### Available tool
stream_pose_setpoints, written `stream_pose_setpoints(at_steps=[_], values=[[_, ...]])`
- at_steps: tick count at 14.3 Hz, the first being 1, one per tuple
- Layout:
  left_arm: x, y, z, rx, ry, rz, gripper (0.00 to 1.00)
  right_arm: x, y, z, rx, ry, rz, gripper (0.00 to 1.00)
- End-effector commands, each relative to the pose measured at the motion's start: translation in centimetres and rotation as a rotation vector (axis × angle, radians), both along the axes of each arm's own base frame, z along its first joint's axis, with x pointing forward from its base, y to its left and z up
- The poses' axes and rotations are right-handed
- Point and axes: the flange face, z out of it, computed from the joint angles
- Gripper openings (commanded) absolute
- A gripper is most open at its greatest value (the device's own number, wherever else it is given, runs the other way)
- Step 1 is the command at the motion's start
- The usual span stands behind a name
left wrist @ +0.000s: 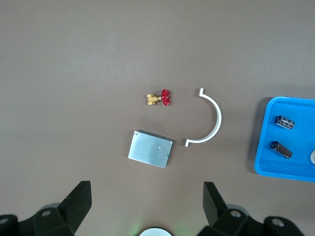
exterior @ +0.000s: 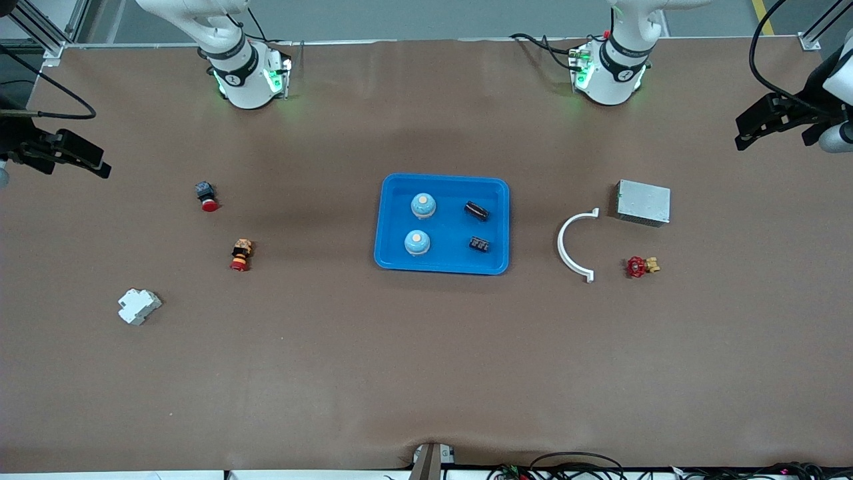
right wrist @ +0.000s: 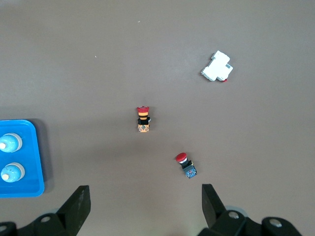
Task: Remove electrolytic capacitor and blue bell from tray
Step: 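Reach the left gripper toward the tray while the right gripper follows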
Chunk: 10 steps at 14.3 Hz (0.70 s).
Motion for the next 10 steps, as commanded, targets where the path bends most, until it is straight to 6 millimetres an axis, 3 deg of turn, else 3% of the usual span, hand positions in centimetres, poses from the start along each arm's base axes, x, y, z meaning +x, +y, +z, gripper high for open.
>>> stream_pose_setpoints(at_steps=[1,6,10], values=[[0.1,0.5,0.5,-0.024,0.003,0.007,1.0,0.0,0.0,0.2,0.012,-0.001,-0.016,1.0],[0.5,1.0,-0.2,-0.016,0.015,0.009,1.0,-0.1,-0.1,0.2,0.012,0.002,-0.017,1.0],[2.0,1.2,-3.3,-0.022,0.072,0.015,1.0,-0.1,-0.1,0.4,0.013,-0.004,-0.017,1.0]])
